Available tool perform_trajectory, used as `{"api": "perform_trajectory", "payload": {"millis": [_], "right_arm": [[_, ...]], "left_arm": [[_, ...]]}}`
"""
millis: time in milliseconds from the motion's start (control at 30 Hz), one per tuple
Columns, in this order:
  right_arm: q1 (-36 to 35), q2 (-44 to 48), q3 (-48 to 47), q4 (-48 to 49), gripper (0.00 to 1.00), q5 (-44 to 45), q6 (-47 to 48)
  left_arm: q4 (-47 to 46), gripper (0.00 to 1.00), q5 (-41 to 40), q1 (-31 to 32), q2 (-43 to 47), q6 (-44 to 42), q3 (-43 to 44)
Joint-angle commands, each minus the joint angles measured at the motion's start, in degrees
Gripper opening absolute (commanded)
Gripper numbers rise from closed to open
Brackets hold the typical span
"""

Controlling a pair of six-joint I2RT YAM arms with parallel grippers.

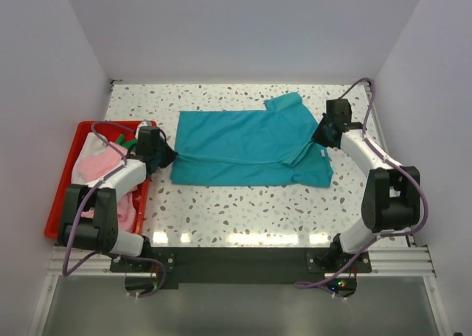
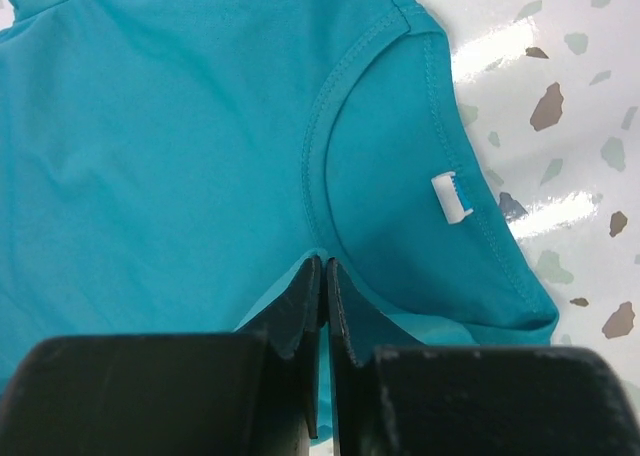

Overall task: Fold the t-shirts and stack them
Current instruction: Fold the tshirt

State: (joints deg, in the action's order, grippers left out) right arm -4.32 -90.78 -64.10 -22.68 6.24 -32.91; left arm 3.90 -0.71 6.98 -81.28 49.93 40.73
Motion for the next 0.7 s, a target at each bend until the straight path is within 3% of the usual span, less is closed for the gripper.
{"api": "perform_trajectory", "payload": {"millis": [0, 67, 100, 167, 233, 500, 567, 667], "right_arm": [[0.1, -2.02, -3.4, 1.85, 0.05, 0.09, 1.44], [0.1, -4.13, -5.5, 1.85, 0.19, -0.96, 2.14], [0.1, -4.75, -6.47, 0.98, 0.38, -1.05, 2.84], [0.01, -6.5, -9.9, -0.43, 0.52, -2.1, 3.46], [-0.16, -6.25, -10.96, -2.63, 0.6, -2.2, 3.99], [-6.66, 2.45, 0.89, 0.52, 0.55, 2.55, 1.01], [-7.28, 1.32, 0.64, 0.88, 0.46, 2.46, 0.74], [-7.2, -2.72, -3.83, -0.18, 0.45, 2.81, 1.17]], "left_arm": [[-4.59, 0.06, 0.36, -1.18, -2.12, -0.98, 2.51], [-5.92, 0.32, 1.66, -1.53, -2.48, -1.15, 2.86], [-6.1, 0.43, 1.76, -1.97, -2.48, -1.15, 3.21], [-5.92, 0.65, 1.94, -2.06, -2.05, -1.06, 3.74], [-5.31, 0.74, 2.21, -2.06, -0.56, -1.85, 4.53], [-1.27, 0.74, 1.68, -1.36, 1.3, -3.0, 7.25], [-0.74, 0.74, 1.59, -1.1, -0.02, -3.26, 10.14], [-0.56, 0.73, 1.86, -0.48, -5.1, -4.66, 16.19]]}}
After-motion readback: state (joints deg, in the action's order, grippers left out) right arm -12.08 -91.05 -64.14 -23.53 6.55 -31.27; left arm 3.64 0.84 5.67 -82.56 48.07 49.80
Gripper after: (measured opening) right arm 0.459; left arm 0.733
